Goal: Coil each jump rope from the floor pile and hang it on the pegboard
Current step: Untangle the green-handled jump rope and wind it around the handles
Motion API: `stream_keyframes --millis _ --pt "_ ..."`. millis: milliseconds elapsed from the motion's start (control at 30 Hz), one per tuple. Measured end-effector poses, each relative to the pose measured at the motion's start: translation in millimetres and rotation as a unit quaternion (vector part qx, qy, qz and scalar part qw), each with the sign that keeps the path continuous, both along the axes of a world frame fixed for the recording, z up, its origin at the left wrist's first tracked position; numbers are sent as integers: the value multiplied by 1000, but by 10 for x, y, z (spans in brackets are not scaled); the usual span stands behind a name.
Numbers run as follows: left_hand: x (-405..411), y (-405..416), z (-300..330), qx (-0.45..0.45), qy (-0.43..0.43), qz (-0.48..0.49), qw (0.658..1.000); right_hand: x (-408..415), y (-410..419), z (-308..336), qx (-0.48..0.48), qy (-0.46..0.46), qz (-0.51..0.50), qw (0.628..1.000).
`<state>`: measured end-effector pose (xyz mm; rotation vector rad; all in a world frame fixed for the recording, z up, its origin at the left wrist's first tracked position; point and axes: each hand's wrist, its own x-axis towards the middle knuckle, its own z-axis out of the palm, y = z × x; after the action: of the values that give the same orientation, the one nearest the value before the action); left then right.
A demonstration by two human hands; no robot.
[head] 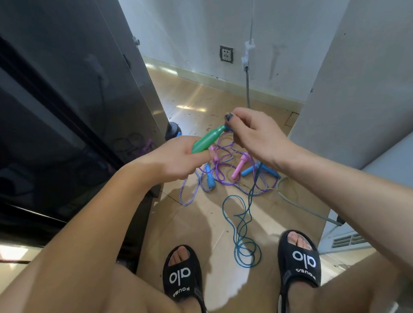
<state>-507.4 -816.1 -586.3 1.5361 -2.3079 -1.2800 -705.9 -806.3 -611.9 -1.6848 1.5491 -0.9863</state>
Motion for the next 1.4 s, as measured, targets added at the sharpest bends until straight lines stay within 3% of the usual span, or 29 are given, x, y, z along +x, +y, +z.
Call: stream_keyframes --millis 133,233,333,467,600,767,900,967,1033,1133,1400 --pt "-55 5 -52 -5 26 40 999 45 79 10 -24 79 -19 996" --pt "-39 -74 -88 -11 76 116 990 97 144 -51 -40 247 14 968" --pt "-9 -102 -132 -94 -64 90 989 286 260 -146 -135 372 75 915" --pt "-91 -8 -201 -133 -210 -7 969 404 355 -115 -177 376 130 900" --pt "-140 57 -169 -157 -278 -78 945 349 324 -74 -157 409 164 884" --pt "-124 148 -192 -228 -324 -133 908 189 283 68 -75 308 217 923" --pt "-145 187 -212 -265 -280 -146 911 154 263 99 -17 229 208 951" --pt "-172 270 -134 -251 -200 -164 933 149 234 156 2 182 176 967" --pt "-195 308 -239 -188 -247 -153 938 116 201 220 32 107 162 980" --pt "-257 336 -187 -191 -240 -196 932 27 128 246 68 9 152 986" --pt "-280 435 -79 -185 -85 -185 962 18 -27 -20 64 22 88 994"
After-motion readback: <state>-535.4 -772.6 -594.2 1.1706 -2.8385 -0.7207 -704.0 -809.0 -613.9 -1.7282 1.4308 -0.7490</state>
